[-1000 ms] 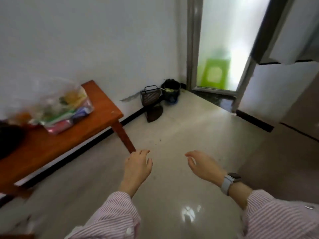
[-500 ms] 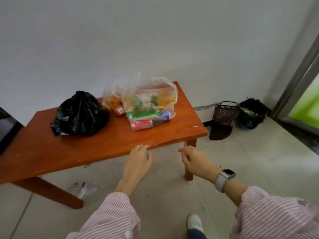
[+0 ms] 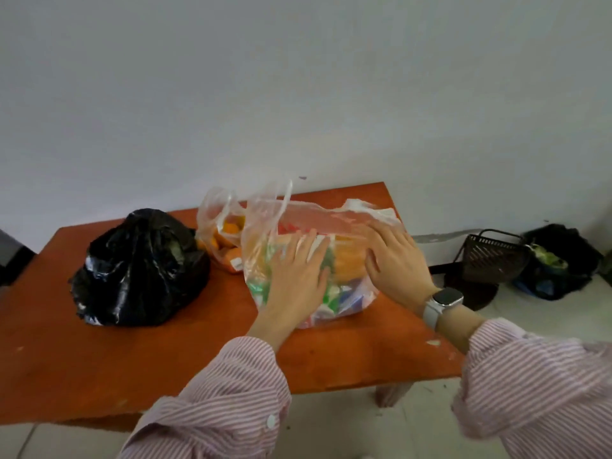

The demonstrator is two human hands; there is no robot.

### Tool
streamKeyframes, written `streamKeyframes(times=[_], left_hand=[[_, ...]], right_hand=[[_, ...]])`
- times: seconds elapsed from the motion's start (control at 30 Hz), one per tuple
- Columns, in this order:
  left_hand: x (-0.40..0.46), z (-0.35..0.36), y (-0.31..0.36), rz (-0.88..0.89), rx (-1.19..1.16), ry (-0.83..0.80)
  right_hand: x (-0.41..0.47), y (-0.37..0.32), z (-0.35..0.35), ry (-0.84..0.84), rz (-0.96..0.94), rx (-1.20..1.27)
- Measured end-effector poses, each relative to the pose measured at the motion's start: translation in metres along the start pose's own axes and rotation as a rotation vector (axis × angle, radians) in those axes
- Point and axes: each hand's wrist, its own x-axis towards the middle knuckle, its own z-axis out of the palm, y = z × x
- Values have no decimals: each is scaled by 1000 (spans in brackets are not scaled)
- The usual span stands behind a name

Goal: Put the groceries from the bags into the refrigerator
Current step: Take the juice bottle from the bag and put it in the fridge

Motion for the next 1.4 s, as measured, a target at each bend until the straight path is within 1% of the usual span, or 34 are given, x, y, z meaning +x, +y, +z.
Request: streamKeyframes(times=[0.07, 0.1, 0.17, 0.23, 0.27, 0.3, 0.4, 0.43, 0.47, 0.57, 0.6, 0.67, 0.7, 0.73, 0.8, 0.87, 0.9, 0.93, 0.97, 1.0, 1.03, 1.1, 1.13, 1.17, 1.2, 1.27, 1.3, 1.33, 1.4], left_hand=[[12, 14, -2, 9, 66, -127], [15, 20, -3, 43, 73, -185], [20, 32, -6, 175, 85, -262], [25, 45, -11, 261, 48, -272], [31, 51, -14, 278, 17, -247], [39, 56, -18, 304, -5, -189], [73, 64, -26, 392, -9, 0], [85, 65, -28, 418, -26, 13], [96, 66, -27, 447, -48, -19], [116, 72, -22, 494, -105, -237], [121, 76, -20, 496, -87, -277], [132, 84, -15, 474, -62, -359], [133, 84, -14, 459, -54, -381], [136, 84, -13, 450, -48, -390], [141, 89, -14, 453, -13, -380], [142, 92, -14, 447, -3, -374], [142, 93, -14, 444, -7, -375], [141, 94, -14, 442, -11, -367], [141, 95, -14, 444, -18, -346], [140, 96, -14, 452, -24, -315], [139, 97, -15, 452, -28, -295], [136, 99, -15, 430, -14, -300], [135, 99, -15, 419, 2, -301], [134, 98, -14, 412, 14, -298], [134, 98, -13, 411, 30, -296], [135, 98, -12, 416, 61, -273], [135, 98, -12, 418, 64, -259], [134, 98, -12, 421, 65, -251], [135, 98, -12, 430, 74, -237]], right_hand=[[0, 19, 12, -24, 175, 51], [-2, 29, 20, -59, 274, 78], [-7, 45, 35, -201, 446, 145], [-12, 53, 49, -334, 515, 231], [-11, 55, 53, -372, 527, 273], [-9, 56, 56, -394, 539, 311], [3, 60, 58, -359, 551, 421], [6, 65, 59, -338, 568, 455], [9, 70, 59, -325, 588, 494], [11, 88, 65, -312, 629, 581], [11, 91, 69, -289, 650, 615], [13, 101, 80, -216, 749, 698], [13, 101, 83, -192, 804, 762], [15, 104, 87, -184, 870, 875], [18, 116, 92, -228, 1004, 1225], [18, 128, 98, -291, 1053, 1514], [19, 131, 102, -283, 1083, 1579], [19, 133, 107, -249, 1124, 1585], [20, 134, 112, -214, 1140, 1481], [20, 133, 116, -209, 1094, 1245], [15, 132, 120, -252, 990, 940], [0, 128, 132, -438, 748, 457], [-9, 124, 136, -525, 664, 306], [-17, 121, 142, -586, 614, 227], [-24, 119, 145, -615, 613, 237], [-26, 117, 142, -555, 722, 426], [-23, 118, 137, -479, 772, 501], [-19, 119, 131, -377, 788, 513], [-5, 118, 118, -137, 769, 505]])
